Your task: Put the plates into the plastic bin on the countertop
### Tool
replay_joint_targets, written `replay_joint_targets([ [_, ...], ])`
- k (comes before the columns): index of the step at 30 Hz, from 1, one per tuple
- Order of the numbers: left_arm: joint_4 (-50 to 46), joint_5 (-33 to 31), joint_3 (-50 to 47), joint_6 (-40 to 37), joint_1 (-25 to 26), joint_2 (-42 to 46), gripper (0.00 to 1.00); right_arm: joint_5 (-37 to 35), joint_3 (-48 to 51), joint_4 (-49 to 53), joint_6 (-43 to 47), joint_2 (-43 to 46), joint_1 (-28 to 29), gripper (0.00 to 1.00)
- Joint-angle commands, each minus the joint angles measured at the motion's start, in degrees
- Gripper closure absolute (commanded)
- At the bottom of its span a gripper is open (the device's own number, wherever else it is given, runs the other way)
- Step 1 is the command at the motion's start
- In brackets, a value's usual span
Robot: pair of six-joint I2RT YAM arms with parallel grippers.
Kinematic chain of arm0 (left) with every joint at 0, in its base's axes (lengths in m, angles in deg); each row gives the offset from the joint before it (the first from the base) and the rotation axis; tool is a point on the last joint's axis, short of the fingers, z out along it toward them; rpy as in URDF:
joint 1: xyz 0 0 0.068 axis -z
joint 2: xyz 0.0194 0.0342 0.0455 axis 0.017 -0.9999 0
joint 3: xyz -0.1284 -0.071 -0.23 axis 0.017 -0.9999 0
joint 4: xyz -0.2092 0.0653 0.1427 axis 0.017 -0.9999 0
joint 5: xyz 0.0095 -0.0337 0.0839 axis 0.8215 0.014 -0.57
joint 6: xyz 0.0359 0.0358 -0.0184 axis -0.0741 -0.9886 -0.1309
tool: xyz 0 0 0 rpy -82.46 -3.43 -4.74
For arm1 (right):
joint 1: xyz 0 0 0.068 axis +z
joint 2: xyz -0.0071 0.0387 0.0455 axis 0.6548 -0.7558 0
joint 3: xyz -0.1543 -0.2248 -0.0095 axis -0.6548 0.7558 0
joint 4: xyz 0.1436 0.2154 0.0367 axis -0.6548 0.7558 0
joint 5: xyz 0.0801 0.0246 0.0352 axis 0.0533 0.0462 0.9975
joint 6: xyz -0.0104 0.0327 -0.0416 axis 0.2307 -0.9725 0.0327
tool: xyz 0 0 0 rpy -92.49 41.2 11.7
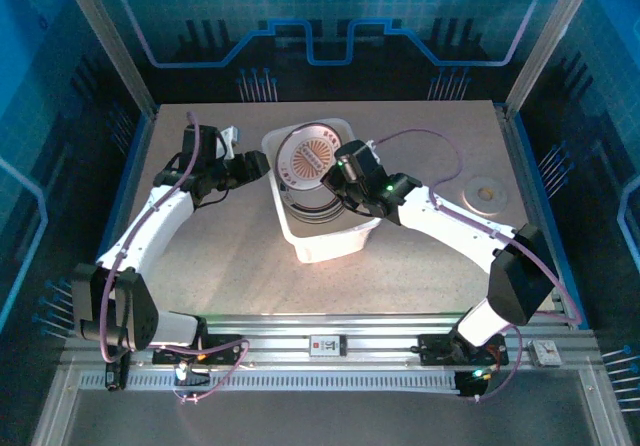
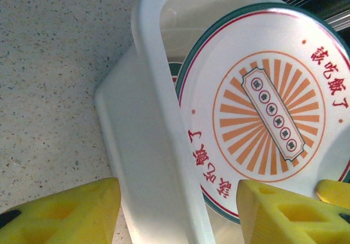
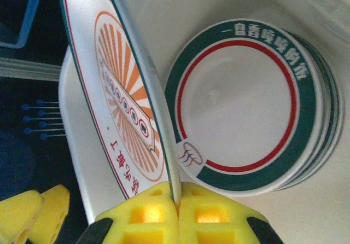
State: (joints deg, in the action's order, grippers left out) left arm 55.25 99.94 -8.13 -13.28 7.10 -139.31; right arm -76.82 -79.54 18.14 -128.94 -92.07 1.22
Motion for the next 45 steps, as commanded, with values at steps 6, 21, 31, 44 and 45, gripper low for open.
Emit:
replay_joint_targets([
  [6, -1.3, -0.3, 2.4, -1.0, -0.2, -0.8, 0.41, -2.3, 1.8, 2.1, -5.7, -0.4, 1.4, 1.00],
  [21, -1.4, -0.8, 1.4, -0.7, -0.1, -0.8, 0.41, 1.6, 3.8, 0.5, -11.6, -7.2, 1.0, 1.00],
  [31, -1.6, -0.9, 0.8, -0.7, -0.1, -0.5, 0.41, 3.7, 3.7, 0.8, -14.0, -9.4, 1.2, 0.94],
  [44, -0.8, -0.8, -0.8, -0.4, -0.1, 1.2, 0.41, 1.9, -2.9, 7.6, -16.8, -9.0, 3.6, 0.95],
  [45, -0.7, -0.7, -0.9, -0.5, -0.2, 1.1, 0.41, 1.9, -3.2, 7.7, -17.0, -9.0, 3.7, 0.94],
])
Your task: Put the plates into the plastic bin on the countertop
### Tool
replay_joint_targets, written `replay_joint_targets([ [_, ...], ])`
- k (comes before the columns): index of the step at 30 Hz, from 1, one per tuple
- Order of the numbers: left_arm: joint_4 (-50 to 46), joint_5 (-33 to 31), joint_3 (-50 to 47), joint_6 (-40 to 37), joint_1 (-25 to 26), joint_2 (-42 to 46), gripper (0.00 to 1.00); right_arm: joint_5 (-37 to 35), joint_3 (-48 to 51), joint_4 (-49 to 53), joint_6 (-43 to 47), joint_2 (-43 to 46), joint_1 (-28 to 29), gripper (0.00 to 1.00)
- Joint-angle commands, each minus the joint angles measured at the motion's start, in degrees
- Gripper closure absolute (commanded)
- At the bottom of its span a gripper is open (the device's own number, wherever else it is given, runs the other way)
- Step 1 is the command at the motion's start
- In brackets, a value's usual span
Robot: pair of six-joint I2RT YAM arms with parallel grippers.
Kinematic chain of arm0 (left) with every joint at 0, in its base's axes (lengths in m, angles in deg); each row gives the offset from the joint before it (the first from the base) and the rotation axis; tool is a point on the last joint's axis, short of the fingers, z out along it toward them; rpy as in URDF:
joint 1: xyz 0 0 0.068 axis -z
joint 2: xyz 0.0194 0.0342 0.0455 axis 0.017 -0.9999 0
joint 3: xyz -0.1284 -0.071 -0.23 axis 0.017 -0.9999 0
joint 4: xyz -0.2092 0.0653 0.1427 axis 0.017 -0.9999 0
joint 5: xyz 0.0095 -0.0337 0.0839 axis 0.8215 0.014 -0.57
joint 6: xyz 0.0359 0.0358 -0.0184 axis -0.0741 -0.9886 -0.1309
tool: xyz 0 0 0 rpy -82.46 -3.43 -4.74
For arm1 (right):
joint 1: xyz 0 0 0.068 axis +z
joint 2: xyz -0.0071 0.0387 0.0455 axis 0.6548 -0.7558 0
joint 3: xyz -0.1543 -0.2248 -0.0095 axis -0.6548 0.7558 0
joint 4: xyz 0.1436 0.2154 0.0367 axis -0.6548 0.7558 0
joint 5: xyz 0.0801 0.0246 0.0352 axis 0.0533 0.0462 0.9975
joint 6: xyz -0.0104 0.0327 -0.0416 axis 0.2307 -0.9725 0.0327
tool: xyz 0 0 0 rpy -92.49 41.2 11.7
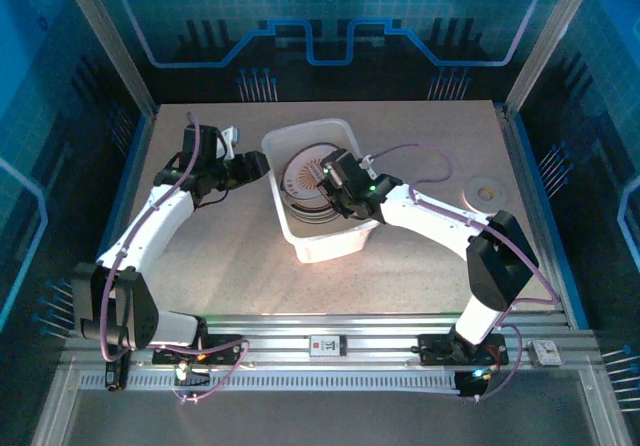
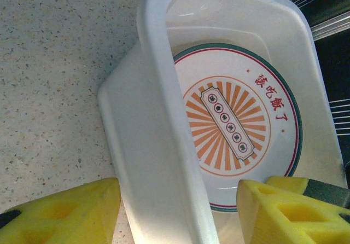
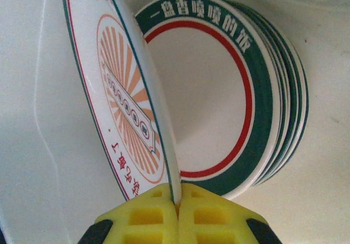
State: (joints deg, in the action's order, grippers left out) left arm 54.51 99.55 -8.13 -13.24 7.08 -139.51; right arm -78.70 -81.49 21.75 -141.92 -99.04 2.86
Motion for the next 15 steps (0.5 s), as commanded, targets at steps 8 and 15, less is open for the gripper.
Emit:
replay_joint_targets([
  [8, 0.9, 0.6, -1.5, -0.4, -0.1, 1.1, 0.41, 4.9, -2.3, 4.4, -8.3, -2.3, 2.4, 0.92],
  [15, 1.6, 1.0, -2.1, -0.3, -0.1, 1.1, 0.41, 5.7, -1.2, 1.7, -12.7, -4.0, 2.6, 0.93],
])
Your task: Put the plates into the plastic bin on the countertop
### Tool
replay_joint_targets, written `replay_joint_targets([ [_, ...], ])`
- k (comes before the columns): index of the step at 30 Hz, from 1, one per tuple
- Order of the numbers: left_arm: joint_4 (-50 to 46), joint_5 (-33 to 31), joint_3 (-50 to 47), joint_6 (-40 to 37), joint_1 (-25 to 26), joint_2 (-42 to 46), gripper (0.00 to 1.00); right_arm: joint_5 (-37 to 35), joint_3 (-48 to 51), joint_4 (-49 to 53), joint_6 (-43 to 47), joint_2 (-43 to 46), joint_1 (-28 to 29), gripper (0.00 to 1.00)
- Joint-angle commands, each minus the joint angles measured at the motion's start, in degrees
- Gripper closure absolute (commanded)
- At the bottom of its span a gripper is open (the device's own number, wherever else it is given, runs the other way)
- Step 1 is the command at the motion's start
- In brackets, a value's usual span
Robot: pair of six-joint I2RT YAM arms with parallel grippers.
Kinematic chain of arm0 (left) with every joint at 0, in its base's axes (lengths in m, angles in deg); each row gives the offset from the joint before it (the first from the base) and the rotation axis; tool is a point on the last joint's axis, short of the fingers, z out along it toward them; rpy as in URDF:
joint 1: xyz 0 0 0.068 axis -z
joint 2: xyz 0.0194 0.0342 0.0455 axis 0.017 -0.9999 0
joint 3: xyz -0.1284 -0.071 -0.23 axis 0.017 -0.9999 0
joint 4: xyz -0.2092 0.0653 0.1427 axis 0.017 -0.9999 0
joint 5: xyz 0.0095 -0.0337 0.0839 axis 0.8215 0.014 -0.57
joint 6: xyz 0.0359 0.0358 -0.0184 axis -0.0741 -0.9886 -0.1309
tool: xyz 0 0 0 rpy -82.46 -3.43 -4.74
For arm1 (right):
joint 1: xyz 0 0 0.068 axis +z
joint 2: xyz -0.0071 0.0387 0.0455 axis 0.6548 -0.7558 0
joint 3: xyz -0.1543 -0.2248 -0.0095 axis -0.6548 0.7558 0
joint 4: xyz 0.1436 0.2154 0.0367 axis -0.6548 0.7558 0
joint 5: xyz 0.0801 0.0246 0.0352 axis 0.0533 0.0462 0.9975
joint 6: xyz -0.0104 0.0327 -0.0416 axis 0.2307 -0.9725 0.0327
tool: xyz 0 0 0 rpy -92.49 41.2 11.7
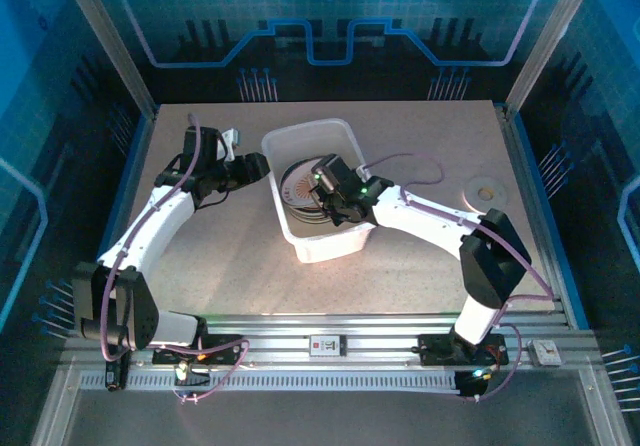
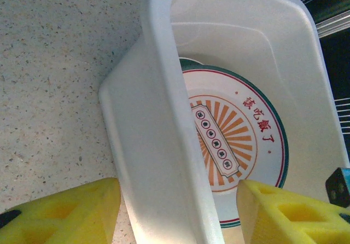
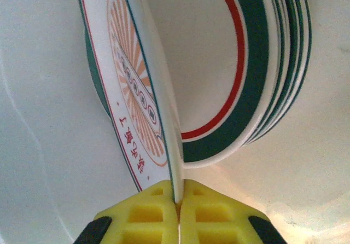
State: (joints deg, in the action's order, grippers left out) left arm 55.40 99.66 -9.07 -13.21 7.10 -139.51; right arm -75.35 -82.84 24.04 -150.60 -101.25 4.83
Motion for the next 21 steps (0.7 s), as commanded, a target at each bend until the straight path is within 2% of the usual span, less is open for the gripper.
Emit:
replay_joint_targets([
  [1, 0.7, 0.9, -1.2, -0.5, -0.2, 1.2, 0.41, 2.8, 0.6, -1.4, -4.9, -2.2, 0.7, 0.93],
  [9, 0.4, 1.1, -0.9, -0.9, -0.2, 0.8, 0.41, 1.6, 1.8, -2.8, -6.2, -4.8, 0.9, 0.93],
  [13, 0.0, 1.0, -0.5, -1.2, -0.2, 0.6, 0.41, 1.4, 2.4, -3.3, -6.0, -5.2, 0.9, 0.88],
  [15, -0.2, 1.0, -0.2, -1.2, -0.2, 0.5, 0.41, 1.4, 2.6, -3.5, -5.7, -5.1, 0.9, 0.82],
  [18, -0.5, 0.9, 0.0, -1.3, -0.2, 0.6, 0.41, 1.0, 2.5, -2.9, -4.6, -4.3, 0.8, 0.64],
  [21, -0.8, 0.8, 0.4, -1.2, -0.2, 0.6, 0.41, 0.2, 2.7, -1.9, -3.4, -3.2, 0.8, 0.51],
])
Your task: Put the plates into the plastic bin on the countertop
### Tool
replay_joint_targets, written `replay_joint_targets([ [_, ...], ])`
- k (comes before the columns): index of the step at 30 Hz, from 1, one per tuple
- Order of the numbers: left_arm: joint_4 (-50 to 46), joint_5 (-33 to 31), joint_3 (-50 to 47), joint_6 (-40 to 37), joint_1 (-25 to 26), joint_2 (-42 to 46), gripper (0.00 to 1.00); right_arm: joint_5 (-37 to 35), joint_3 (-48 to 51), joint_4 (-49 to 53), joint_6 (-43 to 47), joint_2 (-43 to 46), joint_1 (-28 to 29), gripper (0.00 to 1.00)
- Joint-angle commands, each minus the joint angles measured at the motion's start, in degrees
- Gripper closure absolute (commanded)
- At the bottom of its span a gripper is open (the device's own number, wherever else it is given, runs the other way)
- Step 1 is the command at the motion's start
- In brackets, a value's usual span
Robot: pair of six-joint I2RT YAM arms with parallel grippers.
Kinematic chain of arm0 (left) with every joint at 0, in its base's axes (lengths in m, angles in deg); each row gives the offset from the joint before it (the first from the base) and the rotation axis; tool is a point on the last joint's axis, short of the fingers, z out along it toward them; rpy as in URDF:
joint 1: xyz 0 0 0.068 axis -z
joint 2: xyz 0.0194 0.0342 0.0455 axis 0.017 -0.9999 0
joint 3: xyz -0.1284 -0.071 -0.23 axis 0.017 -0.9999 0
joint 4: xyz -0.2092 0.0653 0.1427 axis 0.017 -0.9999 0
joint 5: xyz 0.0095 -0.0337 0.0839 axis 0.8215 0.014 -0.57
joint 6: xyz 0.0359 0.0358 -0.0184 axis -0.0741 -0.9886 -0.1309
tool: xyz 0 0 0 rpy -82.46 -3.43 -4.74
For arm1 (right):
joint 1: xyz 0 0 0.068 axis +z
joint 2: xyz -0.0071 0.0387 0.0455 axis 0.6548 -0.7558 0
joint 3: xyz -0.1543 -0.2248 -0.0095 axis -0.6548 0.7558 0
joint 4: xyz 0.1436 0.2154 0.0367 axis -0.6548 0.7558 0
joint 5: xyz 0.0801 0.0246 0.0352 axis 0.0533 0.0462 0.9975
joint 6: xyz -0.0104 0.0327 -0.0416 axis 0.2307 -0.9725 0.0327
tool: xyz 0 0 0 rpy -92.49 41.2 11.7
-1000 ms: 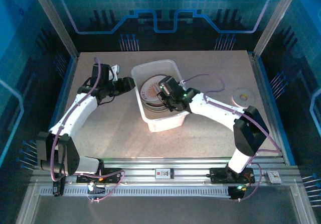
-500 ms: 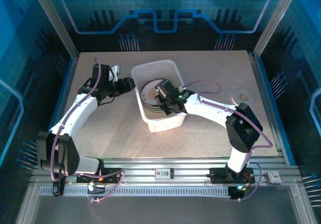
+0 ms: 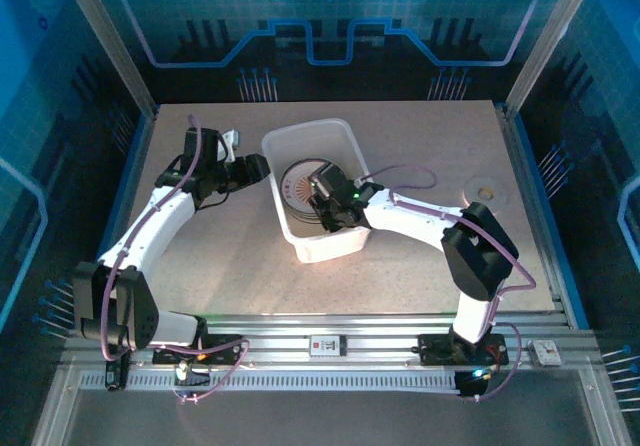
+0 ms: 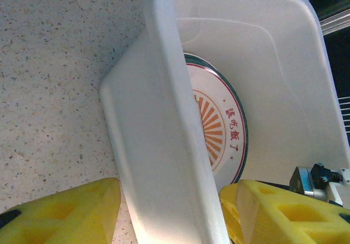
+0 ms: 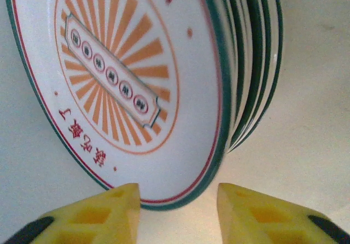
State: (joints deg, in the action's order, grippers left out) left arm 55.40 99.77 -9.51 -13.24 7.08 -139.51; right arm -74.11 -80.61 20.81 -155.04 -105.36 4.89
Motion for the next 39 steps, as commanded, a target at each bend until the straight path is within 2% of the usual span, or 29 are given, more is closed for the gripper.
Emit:
replay_joint_targets([
  [1, -0.9, 0.6, 0.9, -1.2, -0.1, 0.6, 0.41, -1.4, 0.7, 1.2, 1.4, 1.1, 0.8, 0.47],
  [6, -1.6, 0.2, 1.6, -1.0, -0.1, 0.7, 0.41, -2.1, 1.0, 0.3, 4.2, 2.3, 0.6, 0.23],
  [10, -2.5, -0.9, 1.9, -1.2, -0.1, 1.4, 0.41, -5.2, 0.0, 1.4, 10.7, 4.5, 1.1, 0.00],
  [15, -3.3, -2.8, 1.9, -1.2, -0.1, 2.5, 0.41, -13.4, -0.8, 3.2, 21.3, 8.7, 3.5, 0.00],
  [19, -3.0, -5.1, 1.1, -1.8, -0.1, 4.5, 0.41, -19.6, -0.1, 0.6, 31.6, 13.5, 4.9, 0.00],
  [22, -1.1, -7.8, -0.6, -2.6, -0.1, 7.3, 0.41, -21.8, -0.2, -3.7, 43.4, 17.3, 5.2, 0.00],
  [24, 0.7, -10.5, -2.6, -3.8, -0.1, 10.0, 0.41, -20.6, -0.1, -7.3, 53.9, 20.1, 5.0, 0.00],
  [28, 2.5, -18.5, -7.3, -6.9, -0.1, 16.0, 0.39, -27.3, 1.8, -7.9, 69.1, 28.4, 4.5, 0.00],
  [31, 5.8, -23.7, -12.9, -10.9, -0.1, 20.4, 0.35, -29.5, 6.2, -6.8, 76.7, 35.8, 0.3, 0.00],
  [33, 10.4, -28.8, -18.2, -12.6, -0.2, 22.1, 0.26, -23.2, 8.1, -1.6, 76.6, 39.9, -6.5, 0.00],
  [35, 16.8, -34.0, -23.6, -14.6, -0.3, 22.3, 0.16, -21.7, 12.2, 1.0, 76.3, 44.0, -14.0, 0.00],
  [38, 25.7, -43.1, -29.8, -15.9, -0.3, 21.0, 0.12, -24.8, 22.2, -4.7, 83.8, 48.5, -21.8, 0.00],
  [39, 27.1, -46.3, -30.8, -15.7, -0.3, 20.0, 0.07, -25.3, 26.9, -7.6, 86.7, 49.3, -23.8, 0.00],
])
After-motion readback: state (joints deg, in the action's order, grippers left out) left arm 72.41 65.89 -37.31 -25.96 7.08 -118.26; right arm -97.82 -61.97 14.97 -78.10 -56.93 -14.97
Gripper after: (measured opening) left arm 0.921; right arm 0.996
